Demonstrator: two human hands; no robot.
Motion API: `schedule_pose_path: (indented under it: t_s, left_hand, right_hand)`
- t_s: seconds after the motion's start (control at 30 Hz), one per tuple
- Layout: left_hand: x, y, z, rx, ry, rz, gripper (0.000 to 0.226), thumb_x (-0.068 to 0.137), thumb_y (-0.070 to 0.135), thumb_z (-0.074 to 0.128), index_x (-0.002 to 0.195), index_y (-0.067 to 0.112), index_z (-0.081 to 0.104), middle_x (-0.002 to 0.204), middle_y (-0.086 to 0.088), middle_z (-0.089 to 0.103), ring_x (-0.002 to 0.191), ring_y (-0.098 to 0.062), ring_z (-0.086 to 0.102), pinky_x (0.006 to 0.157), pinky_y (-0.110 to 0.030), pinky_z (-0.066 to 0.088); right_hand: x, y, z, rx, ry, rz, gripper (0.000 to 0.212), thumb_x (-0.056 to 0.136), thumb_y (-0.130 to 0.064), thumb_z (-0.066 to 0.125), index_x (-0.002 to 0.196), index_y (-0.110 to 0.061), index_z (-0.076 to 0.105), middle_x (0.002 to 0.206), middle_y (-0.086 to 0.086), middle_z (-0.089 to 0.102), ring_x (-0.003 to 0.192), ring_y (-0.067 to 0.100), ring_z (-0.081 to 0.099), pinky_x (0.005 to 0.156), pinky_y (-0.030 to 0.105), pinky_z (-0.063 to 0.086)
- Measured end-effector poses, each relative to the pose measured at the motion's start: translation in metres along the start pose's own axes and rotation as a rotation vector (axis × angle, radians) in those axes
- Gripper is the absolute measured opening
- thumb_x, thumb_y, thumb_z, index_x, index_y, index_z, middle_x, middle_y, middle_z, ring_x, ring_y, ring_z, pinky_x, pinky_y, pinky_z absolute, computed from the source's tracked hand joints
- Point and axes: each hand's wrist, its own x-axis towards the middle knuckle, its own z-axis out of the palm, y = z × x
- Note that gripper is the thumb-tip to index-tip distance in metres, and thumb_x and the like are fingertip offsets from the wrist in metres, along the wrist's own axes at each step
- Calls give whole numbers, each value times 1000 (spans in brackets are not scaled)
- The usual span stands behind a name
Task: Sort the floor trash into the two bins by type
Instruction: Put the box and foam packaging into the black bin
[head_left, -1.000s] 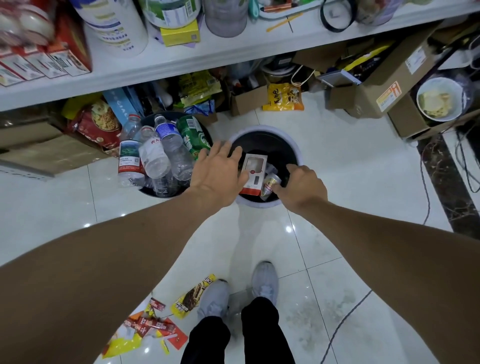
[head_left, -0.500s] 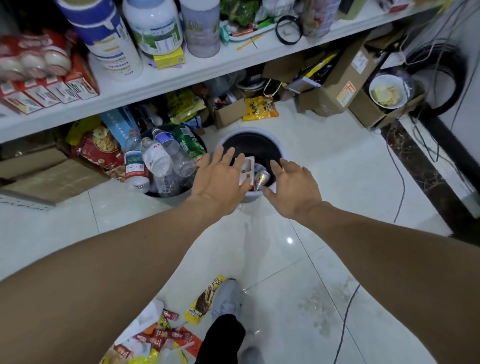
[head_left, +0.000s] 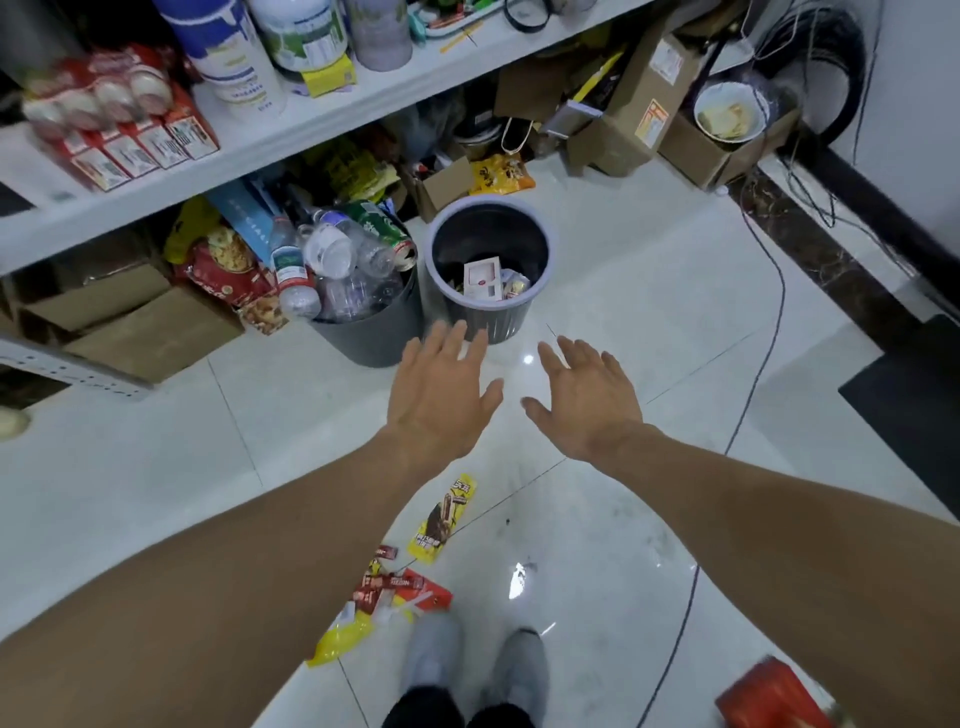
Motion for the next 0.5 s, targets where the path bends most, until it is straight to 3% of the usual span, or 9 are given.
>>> schedule_pose_path:
  t_s: [0.2, 0.5]
  left_hand:
    - [-46, -23, 27, 17, -13, 27, 62, 100, 51, 24, 153, 21, 15, 160, -5, 15, 148, -27, 9, 118, -45, 14]
    - [-163, -120, 68, 66, -47, 126, 61, 100, 51, 22, 153, 21, 12, 161, -5, 10, 149, -27, 5, 119, -45, 9]
  right_hand:
    - [-41, -44, 33, 34, 28, 64, 72, 98, -52, 35, 155, -17, 9, 162, 8, 10, 149, 25, 8, 121, 42, 10]
    - [-121, -152, 90, 97, 34, 203, 73, 98, -52, 37, 155, -17, 9, 161, 10, 14, 148, 26, 11, 120, 42, 14]
